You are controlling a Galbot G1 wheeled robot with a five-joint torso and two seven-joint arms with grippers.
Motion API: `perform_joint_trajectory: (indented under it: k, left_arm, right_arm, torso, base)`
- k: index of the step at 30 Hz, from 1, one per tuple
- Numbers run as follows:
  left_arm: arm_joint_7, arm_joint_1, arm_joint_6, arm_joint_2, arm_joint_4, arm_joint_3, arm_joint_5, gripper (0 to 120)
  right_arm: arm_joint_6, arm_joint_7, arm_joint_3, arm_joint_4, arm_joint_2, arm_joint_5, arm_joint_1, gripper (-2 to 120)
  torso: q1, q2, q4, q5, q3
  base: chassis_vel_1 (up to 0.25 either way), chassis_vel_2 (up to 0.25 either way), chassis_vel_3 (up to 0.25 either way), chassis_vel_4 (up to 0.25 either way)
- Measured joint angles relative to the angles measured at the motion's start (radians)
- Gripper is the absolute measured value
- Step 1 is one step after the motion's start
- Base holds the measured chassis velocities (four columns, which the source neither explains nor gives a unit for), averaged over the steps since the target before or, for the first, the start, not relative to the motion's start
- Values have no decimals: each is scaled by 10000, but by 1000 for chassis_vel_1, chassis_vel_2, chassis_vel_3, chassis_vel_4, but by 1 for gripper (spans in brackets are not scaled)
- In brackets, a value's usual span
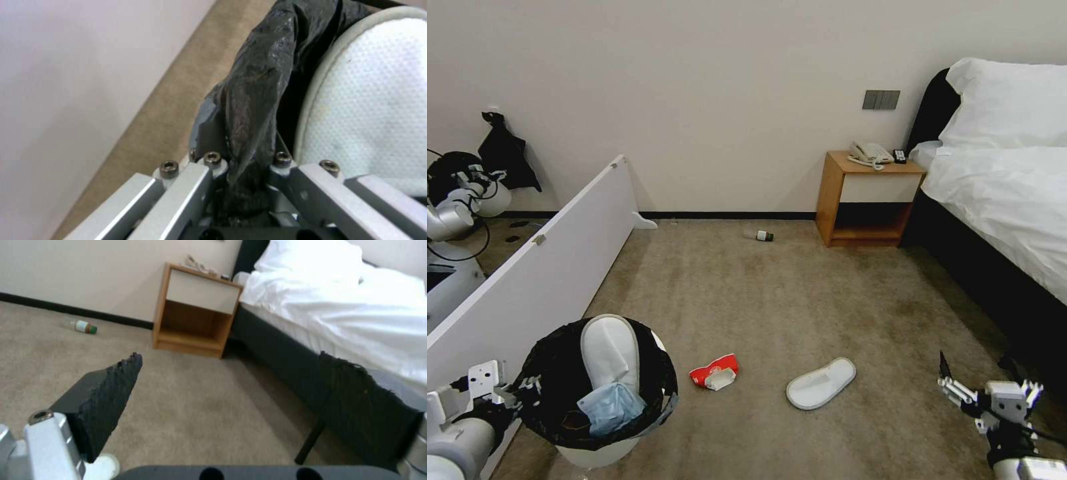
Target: Pick up the trash bin, then pick up the garbage from the floor and place it into the trash bin.
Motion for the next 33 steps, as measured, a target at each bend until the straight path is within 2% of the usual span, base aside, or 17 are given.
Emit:
perform_joint_trajectory:
  k: [3, 7, 21, 33]
  left_arm:
    - [64, 46, 0, 4, 69, -168, -59, 4]
    - [94, 13, 0, 4, 179, -249, -126, 4]
    - [84, -55, 0, -78, 315, -142, -182, 4]
    - [70, 23, 0, -119, 168, -200, -274, 4]
  right_arm:
    - [188, -126, -30, -144, 333, 50, 182, 100]
    - [303, -278, -133, -156, 459, 92, 211, 100]
    - [371, -422, -204, -224, 430, 188, 174, 100]
    - [346, -432, -212, -148, 324, 270, 172, 100]
  torso:
    - [0, 0, 5, 0, 0]
    - [0, -1, -1, 1, 0]
    - [0, -2, 0, 1, 0]
    - [0, -2, 0, 2, 1]
  base:
    - [0, 0, 0, 0]
    - [0, 0, 0, 0]
    - [0, 0, 0, 0]
    - [-19, 19, 15, -15]
